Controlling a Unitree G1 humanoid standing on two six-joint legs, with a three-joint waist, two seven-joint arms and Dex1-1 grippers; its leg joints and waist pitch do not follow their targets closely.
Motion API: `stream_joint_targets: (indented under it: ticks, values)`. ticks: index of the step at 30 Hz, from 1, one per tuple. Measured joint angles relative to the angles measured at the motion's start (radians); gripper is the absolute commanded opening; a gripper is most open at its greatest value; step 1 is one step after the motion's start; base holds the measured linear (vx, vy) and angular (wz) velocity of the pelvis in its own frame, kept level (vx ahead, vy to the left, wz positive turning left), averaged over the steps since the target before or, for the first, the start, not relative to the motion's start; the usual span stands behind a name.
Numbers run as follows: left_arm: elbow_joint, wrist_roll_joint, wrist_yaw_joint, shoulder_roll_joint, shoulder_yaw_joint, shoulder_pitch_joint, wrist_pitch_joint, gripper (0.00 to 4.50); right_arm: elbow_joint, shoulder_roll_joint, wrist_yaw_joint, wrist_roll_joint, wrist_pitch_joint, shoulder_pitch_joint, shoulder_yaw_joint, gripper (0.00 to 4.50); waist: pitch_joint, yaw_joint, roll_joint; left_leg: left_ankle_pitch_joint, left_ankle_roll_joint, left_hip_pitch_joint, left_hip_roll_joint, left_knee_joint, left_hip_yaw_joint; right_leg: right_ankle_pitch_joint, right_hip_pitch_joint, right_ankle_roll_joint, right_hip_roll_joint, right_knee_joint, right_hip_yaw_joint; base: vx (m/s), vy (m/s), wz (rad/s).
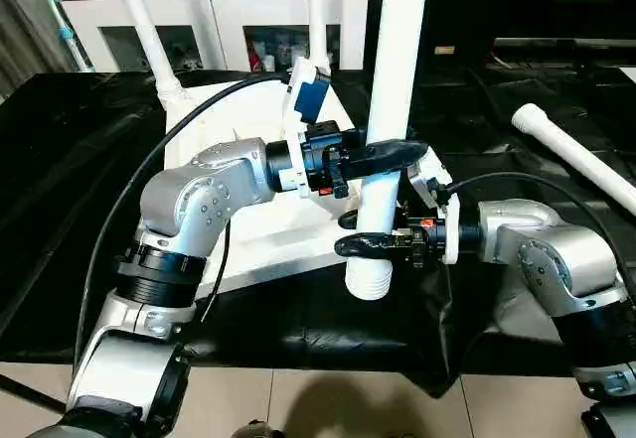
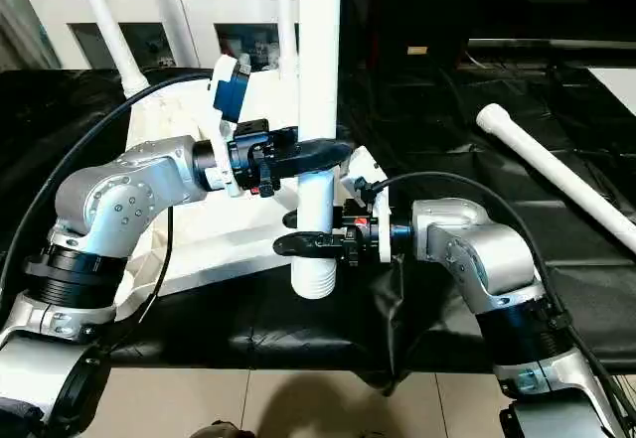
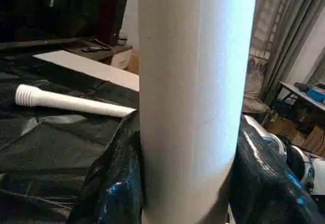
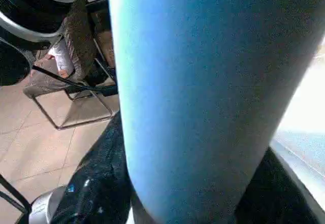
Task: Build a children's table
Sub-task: Pick table leg
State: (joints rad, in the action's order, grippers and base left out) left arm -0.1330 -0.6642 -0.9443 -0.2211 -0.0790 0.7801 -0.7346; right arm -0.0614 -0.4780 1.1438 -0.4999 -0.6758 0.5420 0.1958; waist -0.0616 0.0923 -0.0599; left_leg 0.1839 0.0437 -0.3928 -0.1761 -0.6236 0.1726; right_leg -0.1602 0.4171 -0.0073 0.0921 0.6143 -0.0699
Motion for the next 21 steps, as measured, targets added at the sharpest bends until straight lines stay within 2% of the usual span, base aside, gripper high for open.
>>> stream_joint_targets:
  ticks: [14, 21]
  values:
    - [0.0, -0.002, -0.007, -0.005, 0.005, 0.0, 0.0, 1.81, 0.0, -0.018, 0.021, -0.005, 0.001, -0.005, -0.001, 2.67, 0.0, 0.0, 0.0, 0.0, 0.0, 0.0, 0.0, 0.0, 0.0, 0.0, 0.0, 0.0, 0.0, 0.0, 0.0, 0.0, 0.0, 0.0]
    - [0.0, -0.01, -0.008, -0.004, 0.008, 0.0, -0.001, 1.81, 0.0, -0.008, 0.021, -0.017, -0.001, -0.007, -0.01, 1.98, 0.0, 0.001, 0.0, 0.0, 0.0, 0.0, 0.0, 0.0, 0.0, 0.0, 0.0, 0.0, 0.0, 0.0, 0.0, 0.0, 0.0, 0.0]
